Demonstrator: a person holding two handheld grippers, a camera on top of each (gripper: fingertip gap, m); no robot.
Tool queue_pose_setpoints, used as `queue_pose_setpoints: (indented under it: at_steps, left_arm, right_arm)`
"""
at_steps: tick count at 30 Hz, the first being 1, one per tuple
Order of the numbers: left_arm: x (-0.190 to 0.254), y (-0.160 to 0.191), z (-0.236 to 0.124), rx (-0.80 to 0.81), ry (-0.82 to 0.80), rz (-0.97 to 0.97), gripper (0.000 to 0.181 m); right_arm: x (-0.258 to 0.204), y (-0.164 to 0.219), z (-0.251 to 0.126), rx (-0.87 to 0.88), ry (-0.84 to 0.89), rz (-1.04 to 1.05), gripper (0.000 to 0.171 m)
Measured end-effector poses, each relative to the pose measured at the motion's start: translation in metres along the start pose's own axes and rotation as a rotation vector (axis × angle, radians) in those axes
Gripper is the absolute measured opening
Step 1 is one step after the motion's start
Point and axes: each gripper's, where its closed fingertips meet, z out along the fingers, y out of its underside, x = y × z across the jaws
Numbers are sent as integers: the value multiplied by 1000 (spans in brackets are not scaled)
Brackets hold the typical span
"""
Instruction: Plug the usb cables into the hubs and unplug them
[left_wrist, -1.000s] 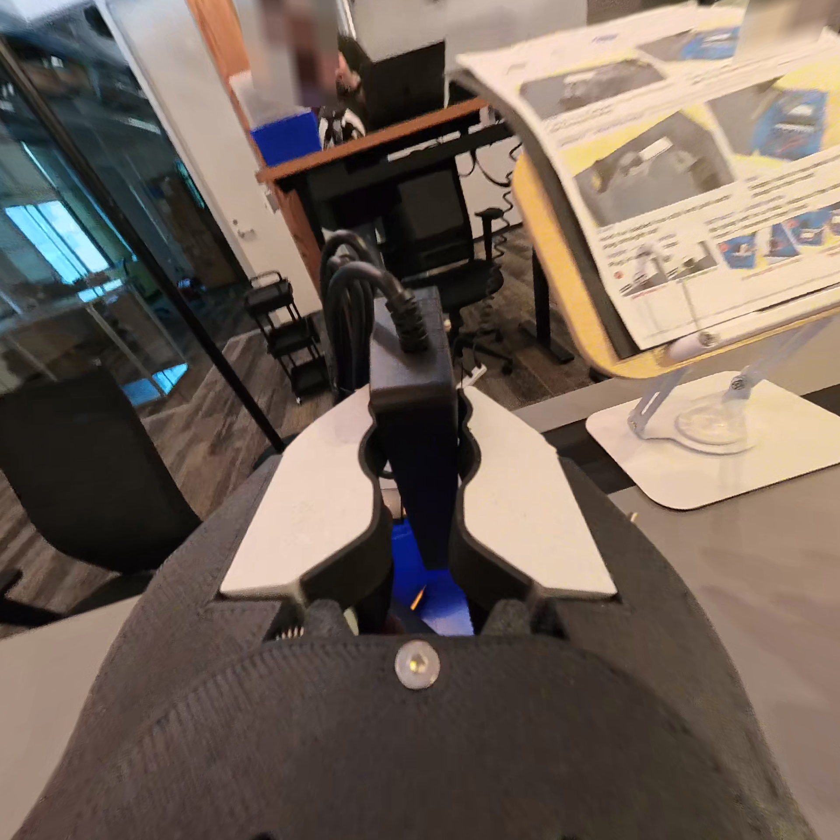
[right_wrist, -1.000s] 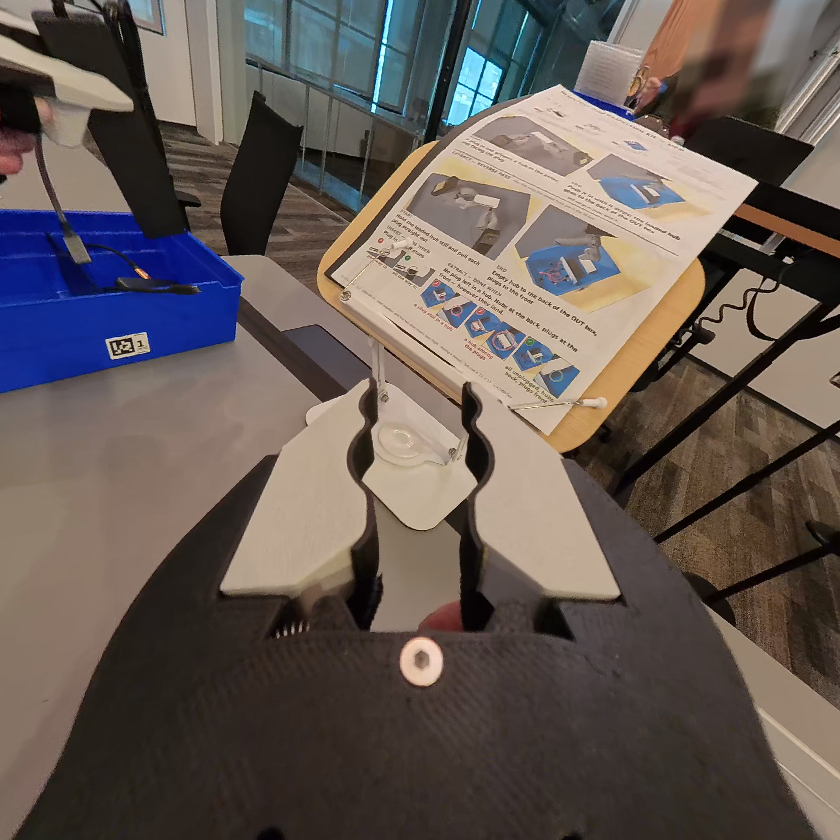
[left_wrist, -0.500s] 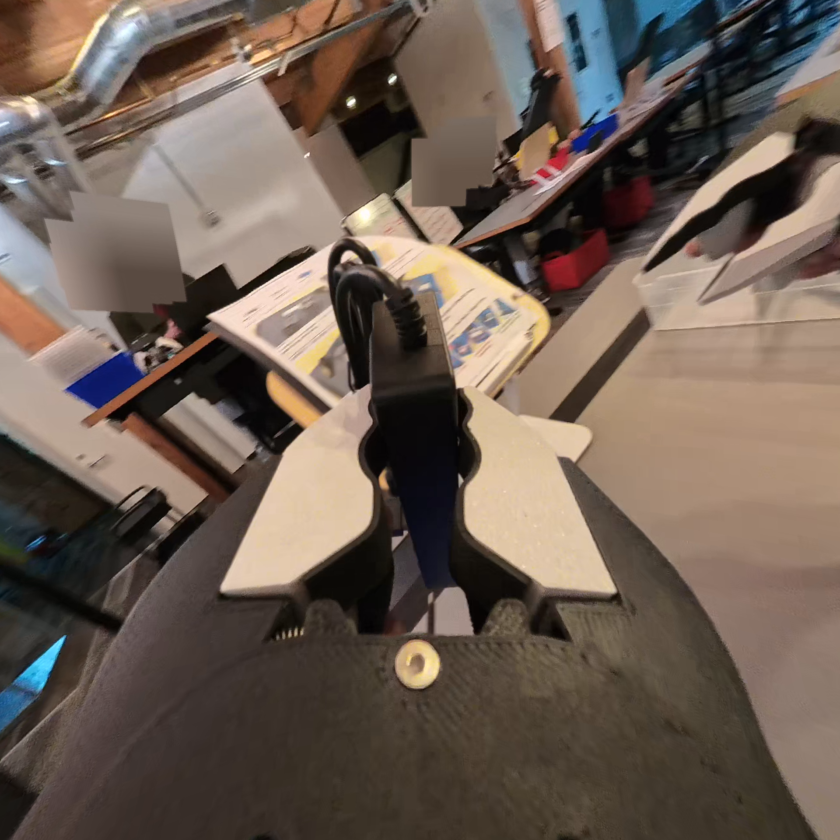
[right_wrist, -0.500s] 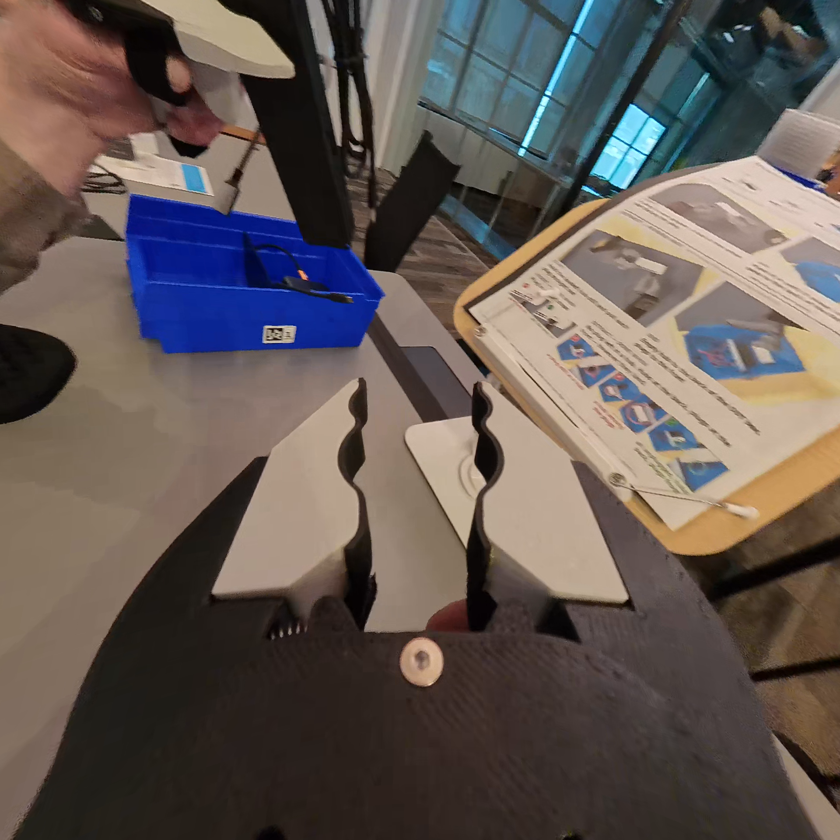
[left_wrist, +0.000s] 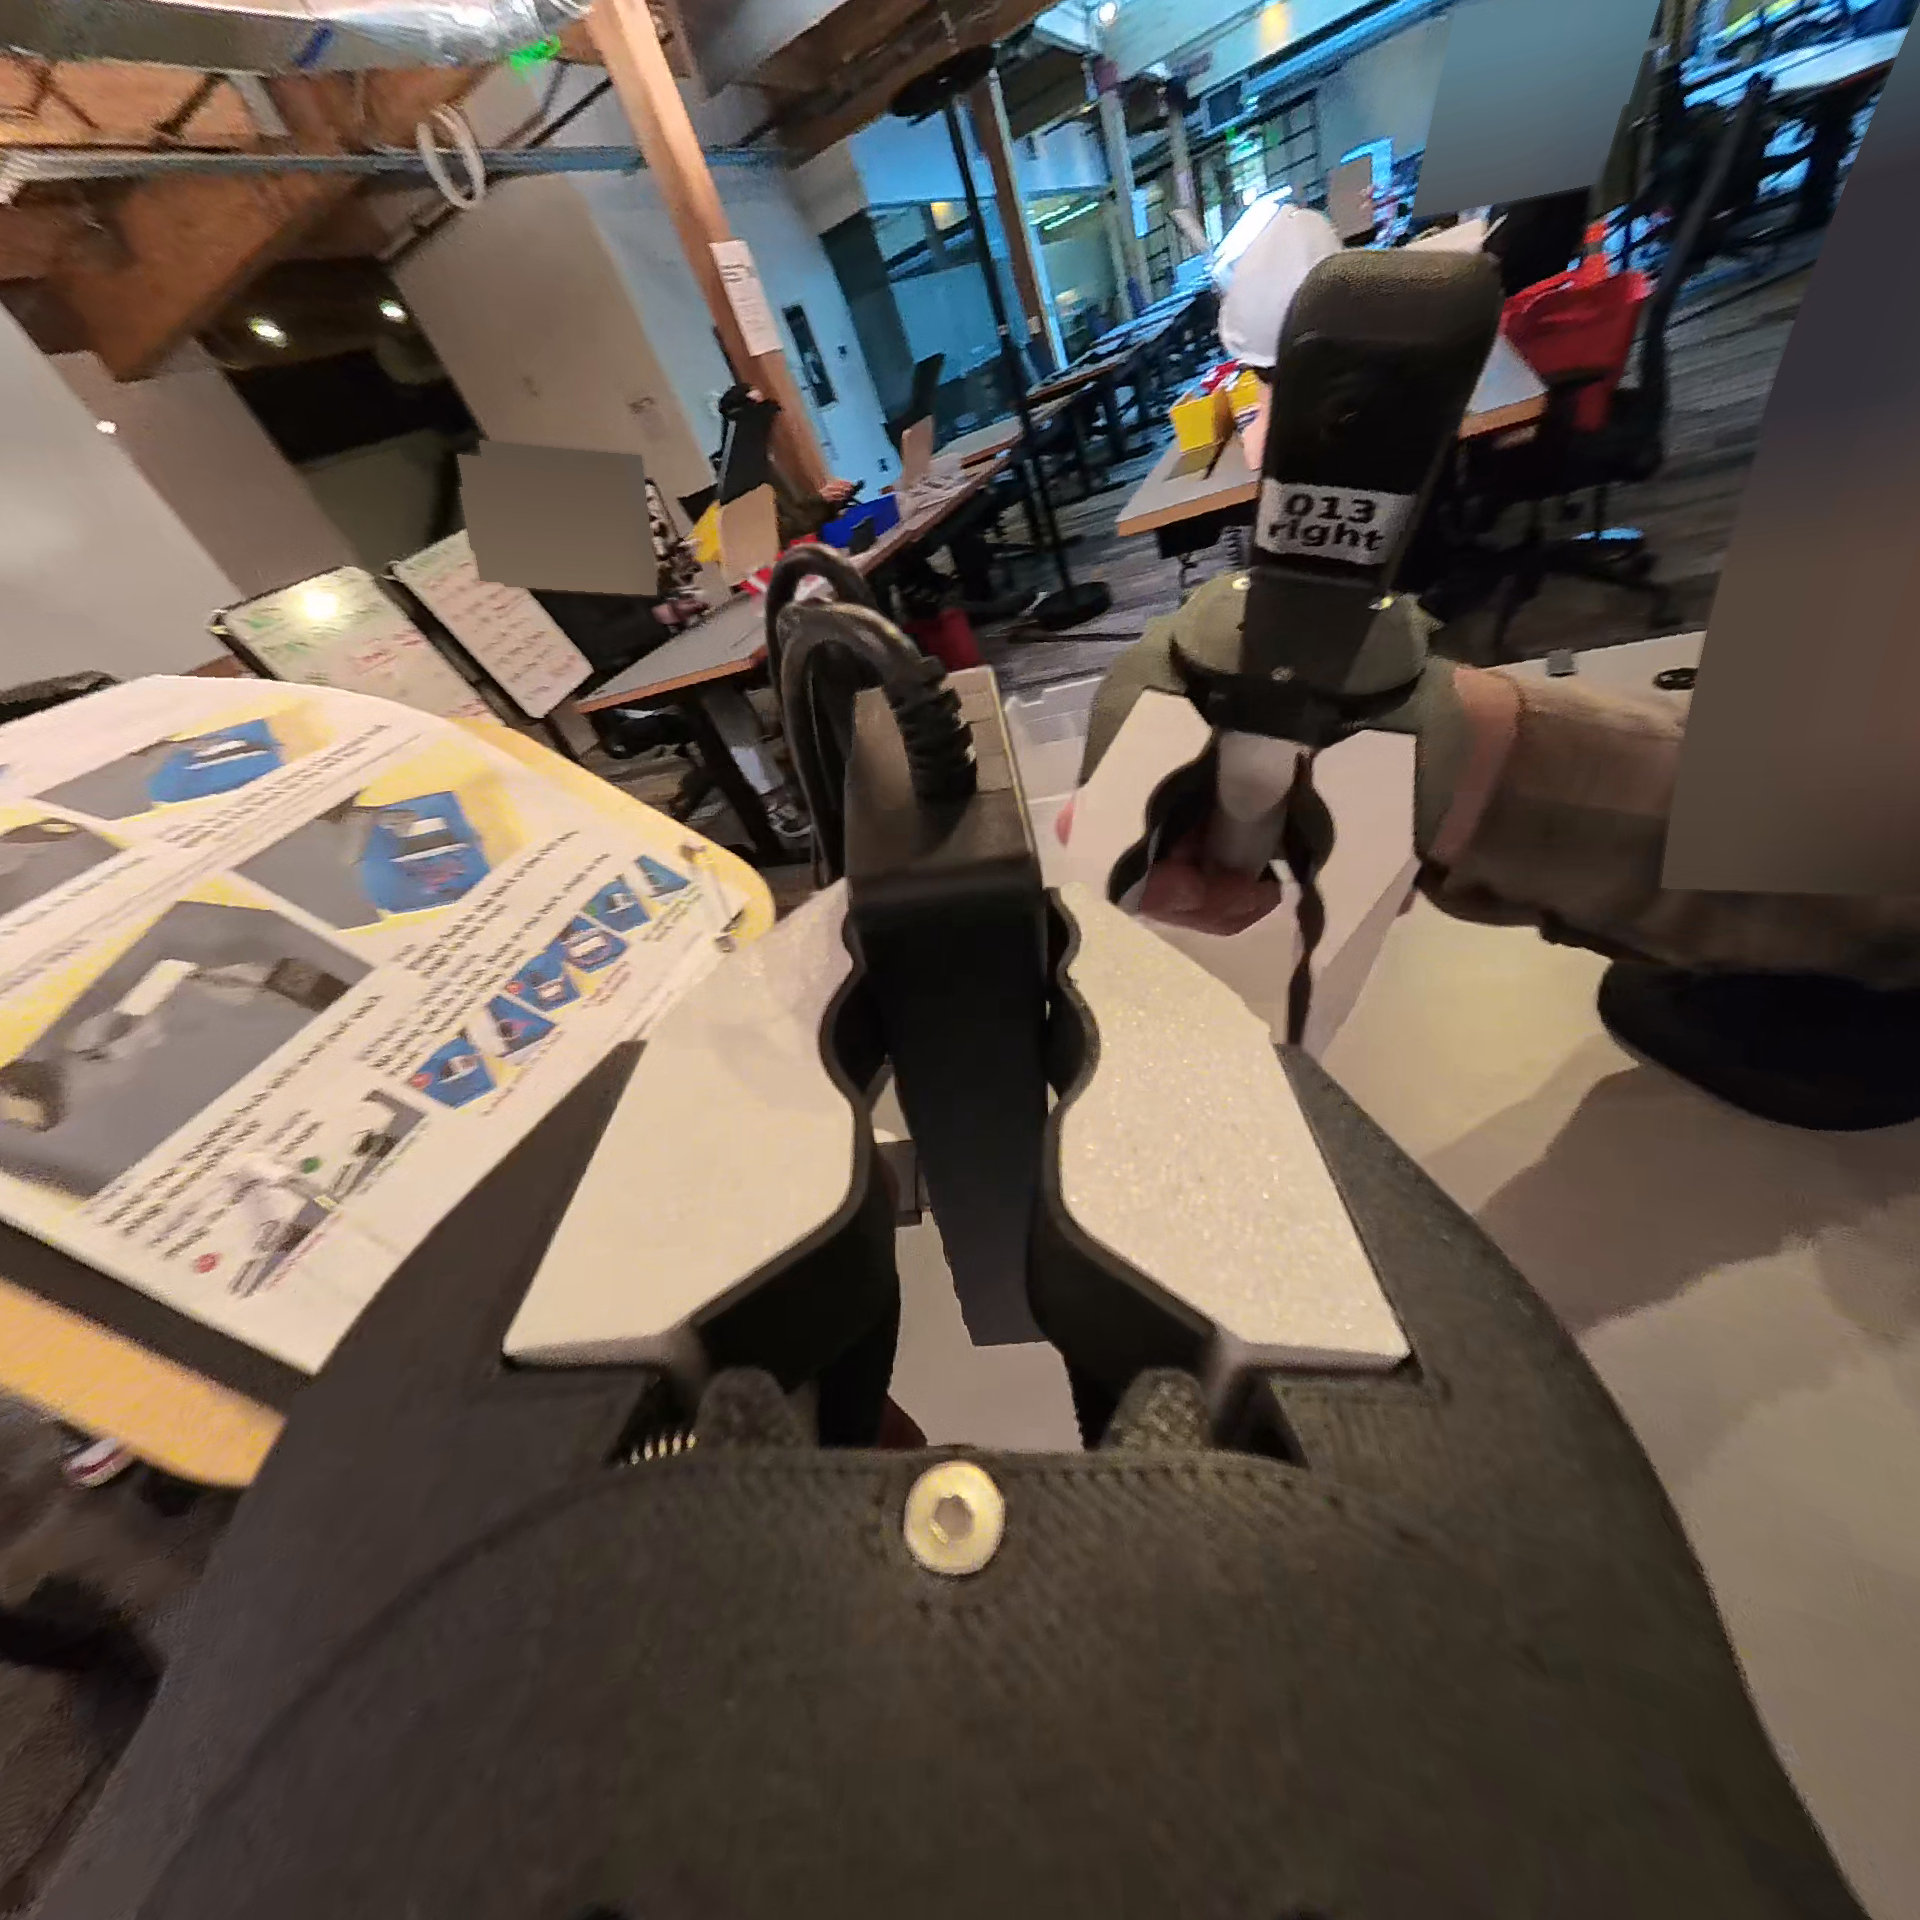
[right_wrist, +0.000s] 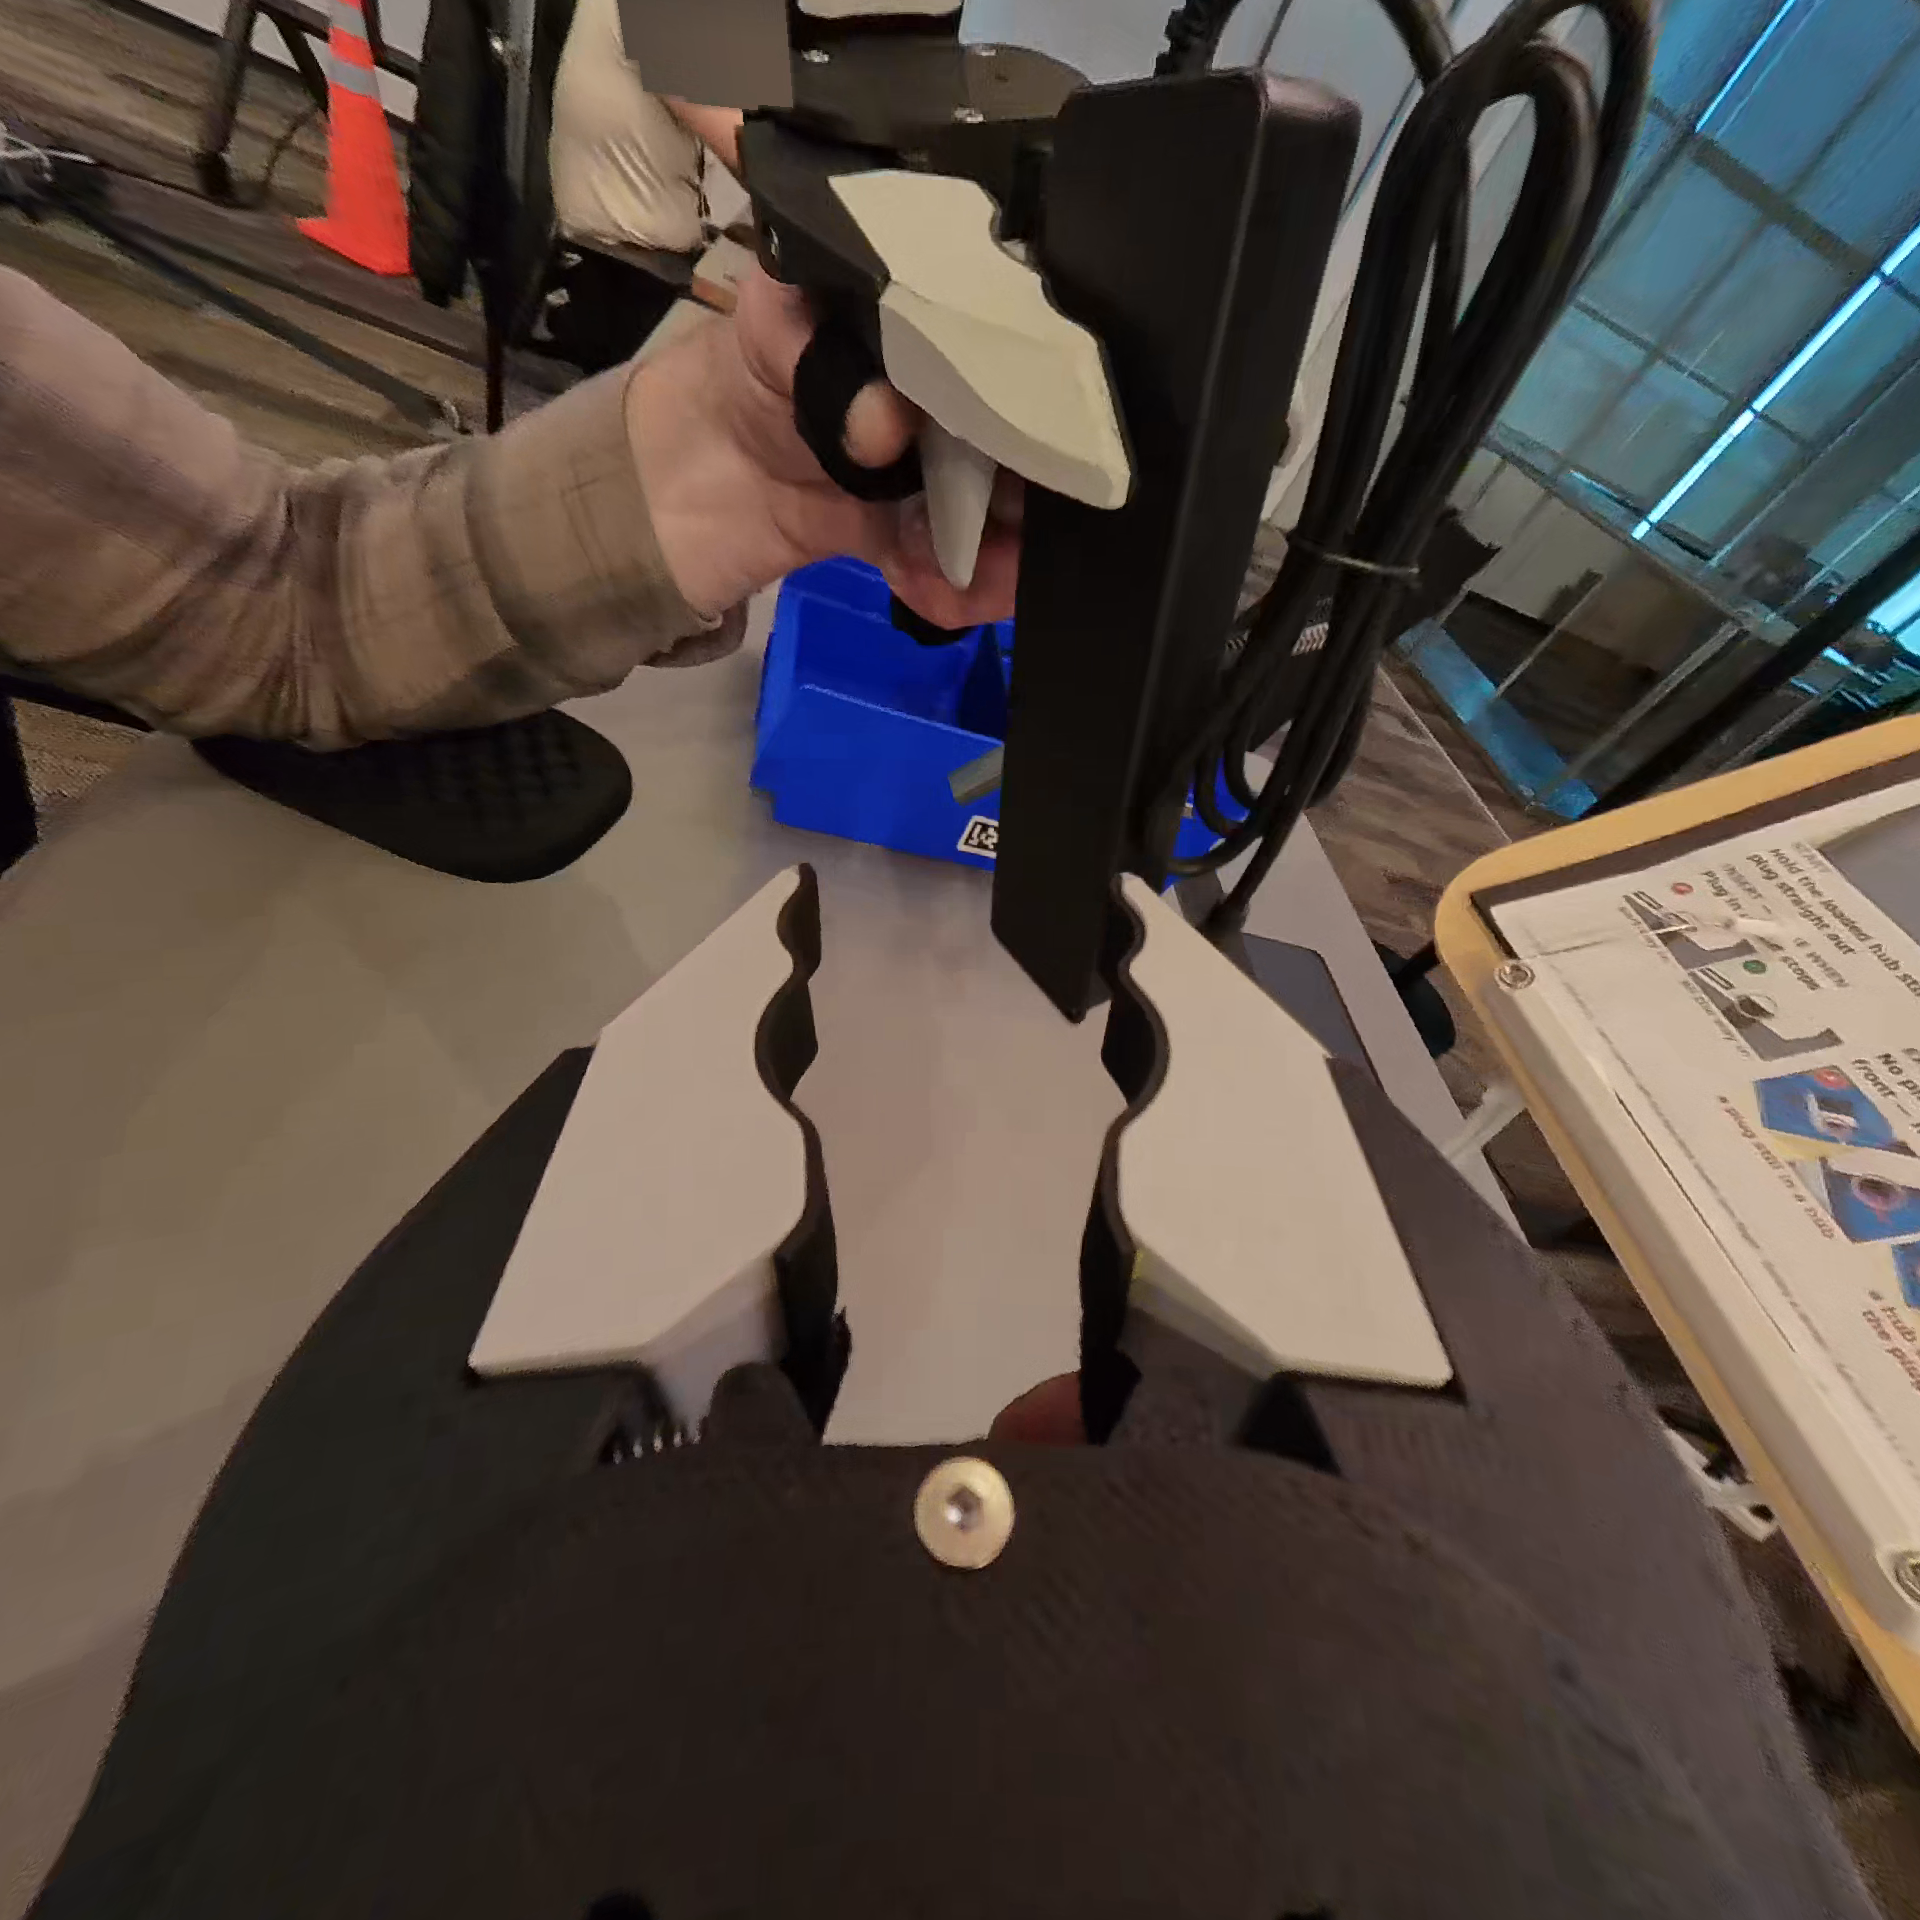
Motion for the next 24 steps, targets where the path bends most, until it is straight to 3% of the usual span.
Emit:
queue_pose_setpoints:
  at_steps: [6,14,19,24]
  left_arm:
    - [16,9,17,10,89,-51,28]
    - [31,25,40,45,184,-155,29]
    - [43,30,46,61,254,-160,29]
    - [41,33,46,54,254,-155,28]
  right_arm:
    - [9,28,11,-68,24,33,57]
    - [-2,69,25,-174,-85,156,61]
    - [-11,68,34,-103,-148,167,33]
    - [-10,70,38,-67,-160,208,27]
